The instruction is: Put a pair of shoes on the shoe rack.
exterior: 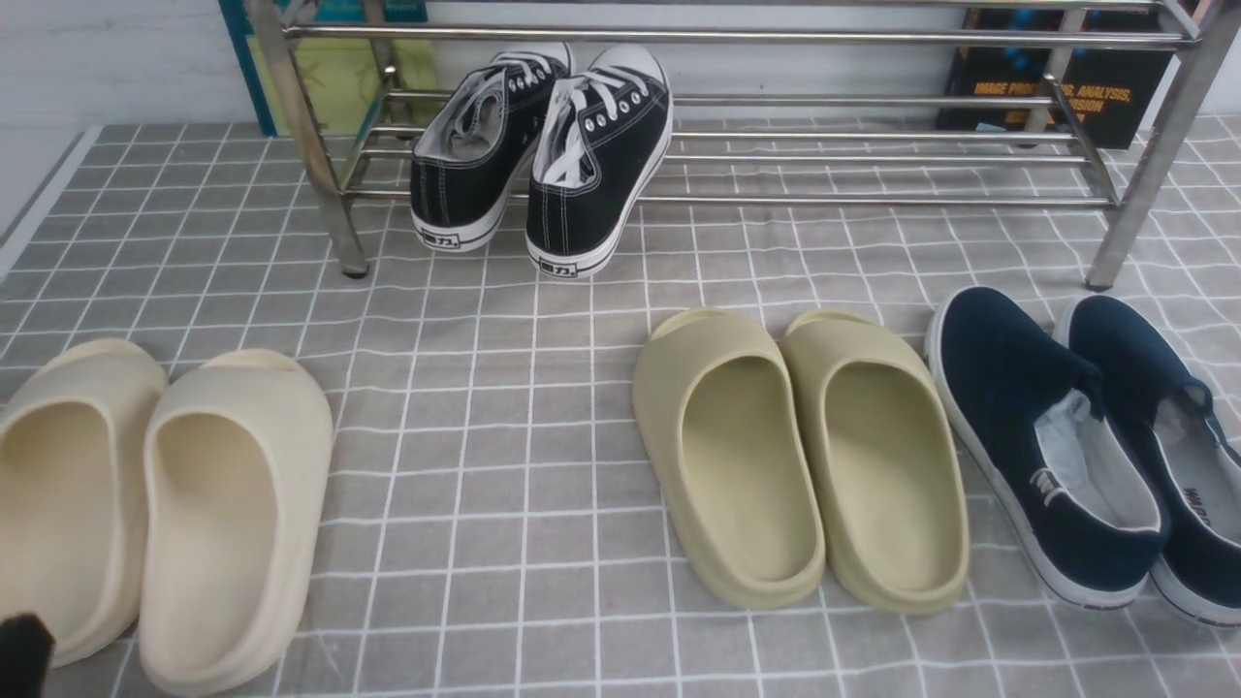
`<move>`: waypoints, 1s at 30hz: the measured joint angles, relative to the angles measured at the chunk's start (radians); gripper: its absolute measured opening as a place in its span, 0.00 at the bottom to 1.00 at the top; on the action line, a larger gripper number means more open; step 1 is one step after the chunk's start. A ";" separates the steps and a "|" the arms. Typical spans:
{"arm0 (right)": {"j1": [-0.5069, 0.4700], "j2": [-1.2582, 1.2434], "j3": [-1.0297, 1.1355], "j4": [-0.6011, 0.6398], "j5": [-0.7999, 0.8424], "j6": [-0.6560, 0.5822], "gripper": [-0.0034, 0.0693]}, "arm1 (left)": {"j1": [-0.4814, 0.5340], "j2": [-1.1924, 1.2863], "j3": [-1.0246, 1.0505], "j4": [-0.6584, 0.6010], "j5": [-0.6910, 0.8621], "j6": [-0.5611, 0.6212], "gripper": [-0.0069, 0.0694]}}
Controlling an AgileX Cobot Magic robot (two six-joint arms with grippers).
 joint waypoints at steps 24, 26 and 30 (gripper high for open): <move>0.000 0.000 0.000 0.000 0.000 0.000 0.38 | 0.000 0.000 0.019 -0.023 0.105 0.012 0.07; 0.000 0.000 0.000 0.000 0.000 0.000 0.38 | 0.000 0.000 0.019 -0.023 0.105 0.012 0.07; 0.000 0.000 0.000 0.000 0.000 0.000 0.38 | 0.000 0.000 0.019 -0.023 0.105 0.012 0.07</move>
